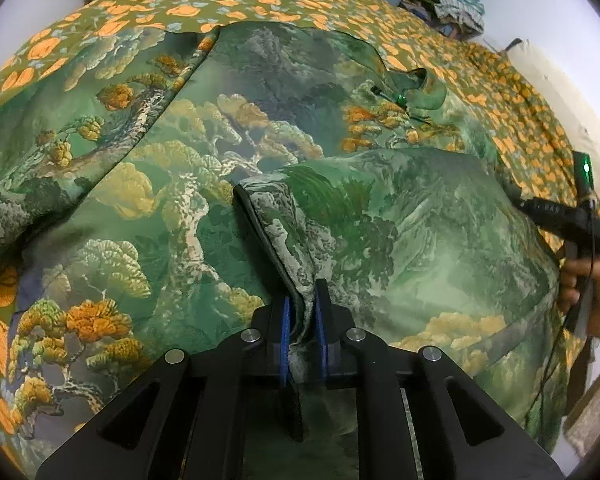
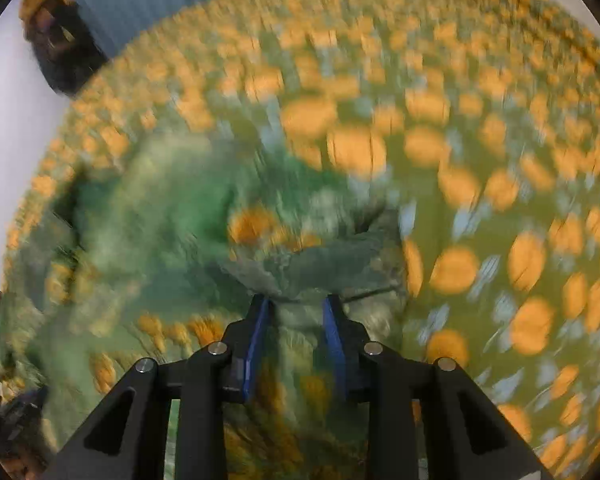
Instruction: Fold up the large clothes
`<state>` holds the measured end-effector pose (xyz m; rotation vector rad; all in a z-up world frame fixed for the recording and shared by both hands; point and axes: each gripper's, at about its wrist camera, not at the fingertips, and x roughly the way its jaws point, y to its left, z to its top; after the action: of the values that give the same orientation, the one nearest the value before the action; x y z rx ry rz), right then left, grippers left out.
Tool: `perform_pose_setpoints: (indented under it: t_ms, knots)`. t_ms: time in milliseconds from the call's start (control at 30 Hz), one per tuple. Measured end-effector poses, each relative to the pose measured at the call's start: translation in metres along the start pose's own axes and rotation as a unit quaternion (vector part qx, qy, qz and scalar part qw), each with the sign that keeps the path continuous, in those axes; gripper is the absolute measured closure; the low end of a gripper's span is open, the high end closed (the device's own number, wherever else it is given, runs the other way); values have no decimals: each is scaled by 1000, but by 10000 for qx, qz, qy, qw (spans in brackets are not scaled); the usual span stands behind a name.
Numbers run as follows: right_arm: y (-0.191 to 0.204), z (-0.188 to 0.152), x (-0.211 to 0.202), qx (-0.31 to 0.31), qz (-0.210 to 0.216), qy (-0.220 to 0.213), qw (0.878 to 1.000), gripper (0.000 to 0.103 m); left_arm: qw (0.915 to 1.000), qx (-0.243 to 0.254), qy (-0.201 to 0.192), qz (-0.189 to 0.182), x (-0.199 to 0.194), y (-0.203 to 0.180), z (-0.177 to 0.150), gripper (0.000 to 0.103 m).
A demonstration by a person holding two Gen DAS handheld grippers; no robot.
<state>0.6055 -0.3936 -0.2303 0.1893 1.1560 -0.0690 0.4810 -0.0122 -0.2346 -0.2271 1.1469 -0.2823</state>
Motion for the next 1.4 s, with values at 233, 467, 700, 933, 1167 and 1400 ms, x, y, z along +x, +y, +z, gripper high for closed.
perform_pose_setpoints:
  t_ms: [233,467,700,933,1167,1400]
  knots:
    - [6,-31,-58,-430,448,-362,9974,74,9999,5,-92,-44,1,3,-4,91]
    - [9,-111,-81,-834,652,-170,9942,74,9999,30,-110,-10,1,5,-7,91]
    - [9,-118,-47,-422,508,-165,9977,75,9996,151,-123,196,-3,-4,-6,85]
    - [19,-137,-93,-422,163,-880,9951,56,9986,252,-270,381,-45,-5,-30,21]
    - [43,-195,-154,-287,361,-1279,9907,32,9929,780,-369,823,-89,3,-91,9]
    - [85,-270,-189,-375,412,-1616,9853,32,9829,942,-701,1418,-121,16,-129,6]
